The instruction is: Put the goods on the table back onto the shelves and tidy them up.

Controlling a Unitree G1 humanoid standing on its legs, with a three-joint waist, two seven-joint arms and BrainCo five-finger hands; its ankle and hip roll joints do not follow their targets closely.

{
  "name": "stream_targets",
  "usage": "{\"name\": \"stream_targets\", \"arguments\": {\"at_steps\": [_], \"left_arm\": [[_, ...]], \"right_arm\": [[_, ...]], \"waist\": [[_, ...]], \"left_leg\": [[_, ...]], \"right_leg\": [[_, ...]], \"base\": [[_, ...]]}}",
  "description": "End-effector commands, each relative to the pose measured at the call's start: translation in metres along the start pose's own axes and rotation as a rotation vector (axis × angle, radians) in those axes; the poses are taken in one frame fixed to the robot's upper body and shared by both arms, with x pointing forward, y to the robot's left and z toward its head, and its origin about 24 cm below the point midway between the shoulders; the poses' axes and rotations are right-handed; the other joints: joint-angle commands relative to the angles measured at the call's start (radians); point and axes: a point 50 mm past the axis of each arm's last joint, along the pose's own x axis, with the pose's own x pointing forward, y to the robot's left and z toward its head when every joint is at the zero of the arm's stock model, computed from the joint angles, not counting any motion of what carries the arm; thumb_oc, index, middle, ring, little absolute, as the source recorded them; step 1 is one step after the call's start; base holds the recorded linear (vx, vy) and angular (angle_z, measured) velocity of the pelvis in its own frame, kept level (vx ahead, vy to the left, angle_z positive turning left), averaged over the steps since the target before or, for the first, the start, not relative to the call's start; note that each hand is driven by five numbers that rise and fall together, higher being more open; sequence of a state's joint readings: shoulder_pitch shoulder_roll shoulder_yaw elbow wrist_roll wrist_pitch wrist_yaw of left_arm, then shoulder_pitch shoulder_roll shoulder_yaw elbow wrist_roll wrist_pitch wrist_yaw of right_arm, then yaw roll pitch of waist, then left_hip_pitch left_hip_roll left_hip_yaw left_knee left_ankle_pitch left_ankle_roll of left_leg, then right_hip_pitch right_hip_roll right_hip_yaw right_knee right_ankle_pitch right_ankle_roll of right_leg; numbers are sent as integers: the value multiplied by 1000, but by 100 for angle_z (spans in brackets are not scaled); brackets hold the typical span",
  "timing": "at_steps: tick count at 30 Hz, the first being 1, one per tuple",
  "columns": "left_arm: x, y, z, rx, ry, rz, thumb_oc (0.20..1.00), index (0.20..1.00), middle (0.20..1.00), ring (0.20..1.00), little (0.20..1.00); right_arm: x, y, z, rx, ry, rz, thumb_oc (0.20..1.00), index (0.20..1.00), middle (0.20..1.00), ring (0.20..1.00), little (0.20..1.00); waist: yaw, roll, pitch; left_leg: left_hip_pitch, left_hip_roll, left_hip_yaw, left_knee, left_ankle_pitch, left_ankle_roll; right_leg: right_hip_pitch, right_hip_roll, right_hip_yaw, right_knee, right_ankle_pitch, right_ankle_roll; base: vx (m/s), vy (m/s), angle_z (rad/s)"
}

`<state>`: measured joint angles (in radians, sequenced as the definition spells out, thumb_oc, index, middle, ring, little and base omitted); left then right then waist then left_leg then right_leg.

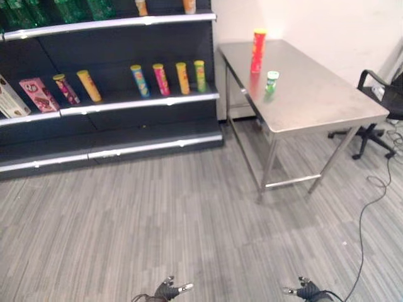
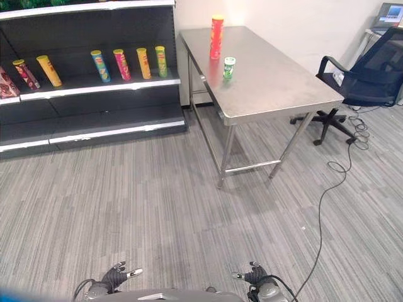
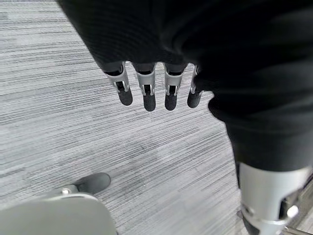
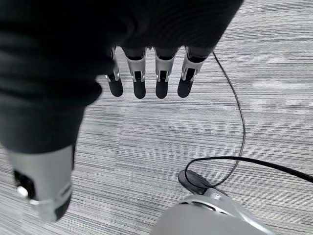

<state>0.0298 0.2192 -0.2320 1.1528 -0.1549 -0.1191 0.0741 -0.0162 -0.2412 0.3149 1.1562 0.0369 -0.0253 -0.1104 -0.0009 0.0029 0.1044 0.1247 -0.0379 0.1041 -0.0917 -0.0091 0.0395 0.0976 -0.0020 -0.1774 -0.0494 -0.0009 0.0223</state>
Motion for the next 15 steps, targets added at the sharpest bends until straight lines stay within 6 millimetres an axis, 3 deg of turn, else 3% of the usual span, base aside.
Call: {"name": "stream_targets", "arguments": {"at_steps": [1, 4, 6, 9, 10, 12, 15], "left_arm": [[7, 11, 23, -54, -51, 39, 1000, 1000, 1000, 1000, 1000], [6, 13, 22, -65, -50, 47, 1000, 1000, 1000, 1000, 1000], [7, 13, 31, -74, -80, 44, 1000, 1000, 1000, 1000, 1000], [8, 12, 38, -72, -105, 38, 1000, 1000, 1000, 1000, 1000], [9, 11, 47, -69, -130, 31, 1000, 1000, 1000, 1000, 1000], [10, 10, 49, -67, -136, 28, 1000, 1000, 1000, 1000, 1000], [10, 4, 55, -61, -160, 4, 1000, 1000, 1000, 1000, 1000]], "right_arm": [[6, -9, 31, -48, -78, -13, 1000, 1000, 1000, 1000, 1000], [5, -10, 28, -38, -75, -17, 1000, 1000, 1000, 1000, 1000], [5, -15, 27, -11, -71, -36, 1000, 1000, 1000, 1000, 1000], [5, -19, 27, 14, -72, -51, 1000, 1000, 1000, 1000, 1000], [5, -21, 20, 23, -41, -61, 1000, 1000, 1000, 1000, 1000], [5, -21, 17, 19, -30, -61, 1000, 1000, 1000, 1000, 1000], [3, -25, 3, 15, 12, -69, 1000, 1000, 1000, 1000, 1000]], "waist": [[22, -29, 45], [14, -29, 61], [-10, -25, 78], [-34, -29, 94], [-69, -39, 104], [-79, -41, 103], [-104, -47, 75]], "left_leg": [[6, -6, -59, 9, -59, -14], [29, -14, -66, 14, -73, -5], [49, -19, -92, 10, -90, -3], [78, -27, -110, 6, -110, -5], [132, -32, -136, 7, -150, -16], [153, -31, -143, 6, -164, -21], [223, -23, -176, 4, -226, -38]], "right_leg": [[-119, -190, 29, 250, -7, 160], [-174, -200, 39, 345, 34, 157], [-258, -153, 76, 291, 57, 133], [-281, -122, 103, 199, 92, 143], [-338, -100, 74, 22, 137, 166], [-345, -97, 48, -24, 148, 173], [-346, -88, 2, -38, 158, 172]], "base": [[53, 218, -24], [111, 91, -8], [212, 31, 4], [252, -15, 6], [352, -34, 24], [380, -38, 33], [519, -117, 42]]}}
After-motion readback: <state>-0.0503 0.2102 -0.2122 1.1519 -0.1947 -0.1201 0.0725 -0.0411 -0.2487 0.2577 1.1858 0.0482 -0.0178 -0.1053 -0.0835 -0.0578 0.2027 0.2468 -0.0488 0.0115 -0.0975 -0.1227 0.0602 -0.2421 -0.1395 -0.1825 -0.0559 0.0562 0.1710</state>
